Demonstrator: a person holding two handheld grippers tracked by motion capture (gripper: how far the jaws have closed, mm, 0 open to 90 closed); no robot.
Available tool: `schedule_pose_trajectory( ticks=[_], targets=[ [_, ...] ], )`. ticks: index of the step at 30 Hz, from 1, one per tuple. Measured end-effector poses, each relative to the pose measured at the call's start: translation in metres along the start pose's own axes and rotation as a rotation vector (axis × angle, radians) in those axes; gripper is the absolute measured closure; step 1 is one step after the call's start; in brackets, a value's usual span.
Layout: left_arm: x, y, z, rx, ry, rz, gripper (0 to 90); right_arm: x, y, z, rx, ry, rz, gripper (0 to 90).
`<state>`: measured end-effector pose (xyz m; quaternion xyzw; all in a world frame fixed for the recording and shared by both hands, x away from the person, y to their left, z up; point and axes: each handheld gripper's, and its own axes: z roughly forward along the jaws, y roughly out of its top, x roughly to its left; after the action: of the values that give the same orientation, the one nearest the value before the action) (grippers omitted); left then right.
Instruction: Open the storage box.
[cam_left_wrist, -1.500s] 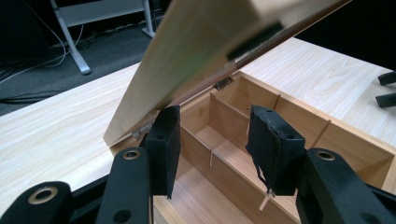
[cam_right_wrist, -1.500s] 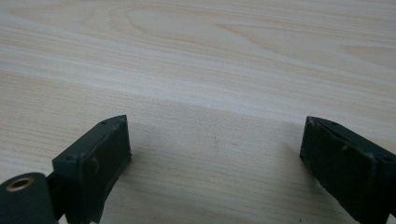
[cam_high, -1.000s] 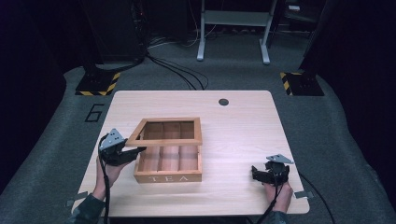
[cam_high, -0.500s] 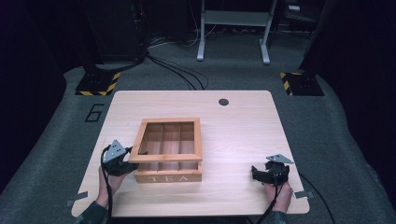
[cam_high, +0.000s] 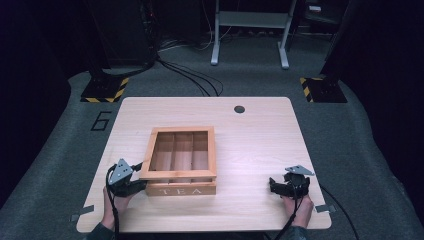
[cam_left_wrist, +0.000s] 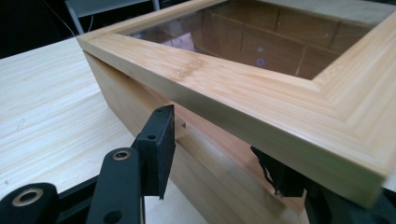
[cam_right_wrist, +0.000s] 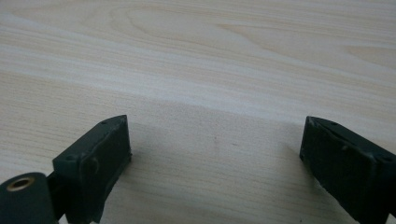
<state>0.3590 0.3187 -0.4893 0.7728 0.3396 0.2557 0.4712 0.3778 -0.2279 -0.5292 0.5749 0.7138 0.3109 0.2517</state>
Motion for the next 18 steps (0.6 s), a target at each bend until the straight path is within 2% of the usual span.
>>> schedule_pose_trajectory(
  ticks=[4, 8, 12, 18],
  targets=[
    [-0.001, -0.004, -0.003, 0.005, -0.004, -0.012, 47.5, 0.000, 0.000, 0.000, 0.000, 0.000, 0.000, 8.1],
    [-0.003, -0.005, -0.008, 0.008, -0.006, 0.010, 45.9, 0.000, 0.000, 0.000, 0.000, 0.000, 0.000, 8.1],
    [-0.003, -0.005, -0.015, 0.000, -0.009, 0.005, 46.5, 0.000, 0.000, 0.000, 0.000, 0.000, 0.000, 8.1],
    [0.001, -0.006, -0.026, 0.001, -0.007, 0.001, 38.4, 0.000, 0.000, 0.000, 0.000, 0.000, 0.000, 8.1]
  ],
)
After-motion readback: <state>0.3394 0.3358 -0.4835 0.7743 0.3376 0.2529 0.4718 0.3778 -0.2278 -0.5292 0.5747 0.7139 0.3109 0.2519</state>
